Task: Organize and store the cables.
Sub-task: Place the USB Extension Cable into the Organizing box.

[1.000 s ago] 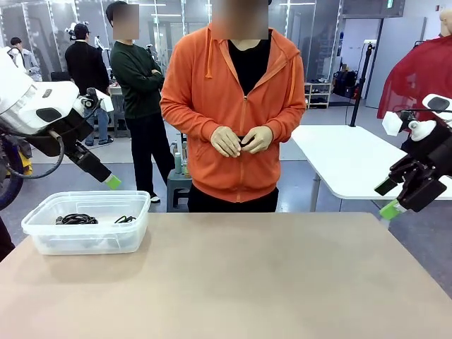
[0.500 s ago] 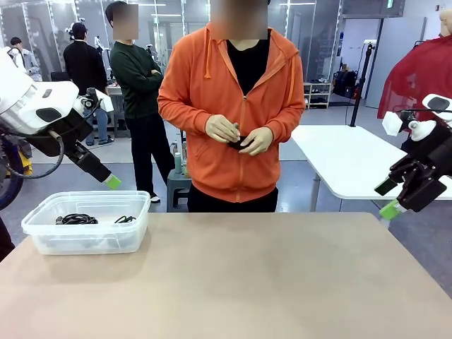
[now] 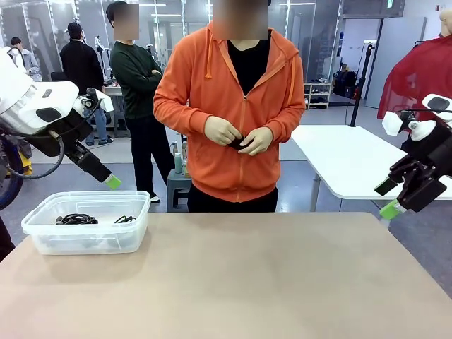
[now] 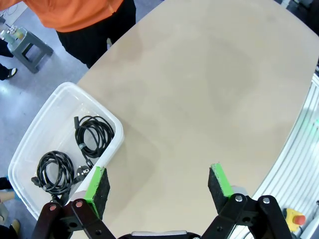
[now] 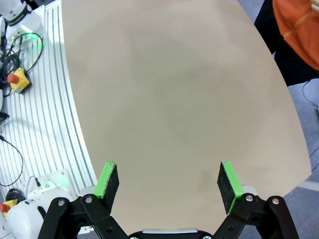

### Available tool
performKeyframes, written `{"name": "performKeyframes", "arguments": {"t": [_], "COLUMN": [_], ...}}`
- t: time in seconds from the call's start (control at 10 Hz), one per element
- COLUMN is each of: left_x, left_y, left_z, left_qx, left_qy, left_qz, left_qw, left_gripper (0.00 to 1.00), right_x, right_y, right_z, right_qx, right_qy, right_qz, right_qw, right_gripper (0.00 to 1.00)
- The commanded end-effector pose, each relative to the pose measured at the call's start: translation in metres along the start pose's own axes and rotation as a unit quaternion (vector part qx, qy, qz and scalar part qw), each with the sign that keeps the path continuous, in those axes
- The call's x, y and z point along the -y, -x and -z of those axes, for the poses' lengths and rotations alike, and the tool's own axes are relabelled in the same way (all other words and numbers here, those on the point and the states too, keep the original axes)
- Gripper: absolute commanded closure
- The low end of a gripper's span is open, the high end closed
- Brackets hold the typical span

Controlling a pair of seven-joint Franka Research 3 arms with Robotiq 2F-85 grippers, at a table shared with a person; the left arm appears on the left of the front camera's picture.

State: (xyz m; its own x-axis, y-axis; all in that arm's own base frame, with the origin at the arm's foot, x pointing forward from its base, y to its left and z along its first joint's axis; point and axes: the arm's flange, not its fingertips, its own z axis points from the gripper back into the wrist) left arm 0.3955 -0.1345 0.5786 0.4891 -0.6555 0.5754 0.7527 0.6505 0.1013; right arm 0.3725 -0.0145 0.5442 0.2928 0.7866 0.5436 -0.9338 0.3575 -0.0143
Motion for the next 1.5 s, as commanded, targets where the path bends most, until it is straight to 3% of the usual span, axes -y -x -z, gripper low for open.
{"name": "performKeyframes", "arguments": {"t": [0.0, 1.4], "left_x": [0.0001, 0.0001], "left_y": [-0.0003, -0.0003], "left_z": [0.0007, 0.0007], "left_qx": [-0.003, -0.003], "left_qy": [-0.005, -0.005], "left_qz": [-0.001, -0.001], "left_qw": [1.000, 1.000], "left_gripper": [0.00, 0.00], "right_x": [0.0018, 0.0018], "right_y": [-0.0023, -0.0023], "right_z": [0.0006, 0.0006], "right_qx": [0.002, 0.002], "right_qy": [0.003, 0.003], "right_qz": [0.003, 0.003], "right_qw": [1.000, 1.000], "right_gripper": [0.00, 0.00]}}
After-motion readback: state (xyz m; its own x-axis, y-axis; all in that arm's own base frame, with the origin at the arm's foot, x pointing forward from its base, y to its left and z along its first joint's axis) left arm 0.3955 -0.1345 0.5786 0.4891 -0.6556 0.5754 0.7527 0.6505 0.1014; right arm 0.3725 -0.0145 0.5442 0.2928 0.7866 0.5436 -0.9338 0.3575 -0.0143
